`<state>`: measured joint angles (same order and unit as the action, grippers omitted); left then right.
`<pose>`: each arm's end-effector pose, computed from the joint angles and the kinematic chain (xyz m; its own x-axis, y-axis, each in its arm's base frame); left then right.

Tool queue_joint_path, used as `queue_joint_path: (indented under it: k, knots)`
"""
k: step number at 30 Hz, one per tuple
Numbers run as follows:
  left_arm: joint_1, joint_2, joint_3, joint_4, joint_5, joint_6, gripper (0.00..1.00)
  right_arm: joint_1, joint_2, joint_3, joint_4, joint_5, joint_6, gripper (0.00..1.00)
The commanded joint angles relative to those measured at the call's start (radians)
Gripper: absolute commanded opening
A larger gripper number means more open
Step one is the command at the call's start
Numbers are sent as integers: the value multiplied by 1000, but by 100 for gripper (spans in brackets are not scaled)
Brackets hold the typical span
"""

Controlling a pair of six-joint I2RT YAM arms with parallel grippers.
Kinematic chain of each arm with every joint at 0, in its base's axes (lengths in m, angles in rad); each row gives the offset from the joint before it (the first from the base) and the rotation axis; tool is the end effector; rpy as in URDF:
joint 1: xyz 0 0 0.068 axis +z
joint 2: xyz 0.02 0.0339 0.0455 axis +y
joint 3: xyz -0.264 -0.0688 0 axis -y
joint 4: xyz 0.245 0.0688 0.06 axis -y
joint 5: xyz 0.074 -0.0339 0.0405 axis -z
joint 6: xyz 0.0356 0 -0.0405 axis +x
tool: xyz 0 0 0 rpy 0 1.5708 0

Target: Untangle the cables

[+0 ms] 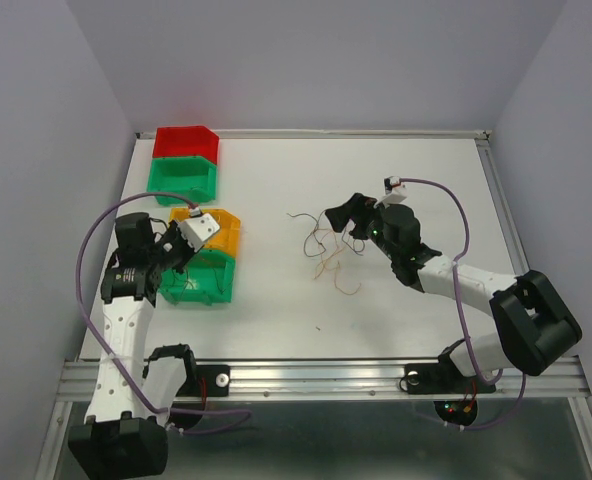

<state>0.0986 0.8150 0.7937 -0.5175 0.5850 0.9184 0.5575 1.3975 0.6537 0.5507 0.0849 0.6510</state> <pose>0.1752 -0.0024 0.3072 -0.0004 0.6657 -0.7462 0.6423 0.5721 0.5100 0.2586 0.1577 0.2308 -0.4062 0.4583 -0.7906 -0.2645 0.7691 0.5818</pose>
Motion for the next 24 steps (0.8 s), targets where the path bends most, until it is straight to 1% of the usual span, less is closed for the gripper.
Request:
queue_joint_path:
  k: [1,3,4,7,8,10,12,13,15,16,17,18,19,24]
  knots:
    - [1,-34,-50,71,6,48,0,4,-12,-3,51,-20,2,95]
    - [1,-59,-80,68,19,109,0,2,-11,-3,51,-24,4,95]
    - [0,-62,-86,39,25,193,0,2,-11,-3,52,-25,6,95]
    - [0,-68,-97,4,26,302,0,2,-9,-2,52,-27,6,95]
    - [0,-66,-96,2,24,356,0,2,-8,-2,52,-27,7,95]
    - [0,-53,-85,-3,24,404,0,2,-3,0,52,-27,7,95]
    - [1,-27,-65,-28,27,511,0,2,0,0,52,-28,9,95]
    - [0,-16,-57,-65,29,546,0,4,3,0,54,-30,9,95]
    - [0,21,-22,-125,39,670,0,4,3,1,52,-28,9,95]
    - [0,36,-7,-209,39,712,0,2,3,1,54,-30,9,95]
    - [1,55,11,-266,38,776,0,2,3,1,52,-28,9,95]
    - [1,91,39,-320,21,888,0,2,3,1,54,-30,9,95]
    - [1,108,51,-399,10,931,0,2,3,1,52,-30,7,95]
    - [0,193,99,-512,-62,1056,0,2,5,3,51,-28,7,95]
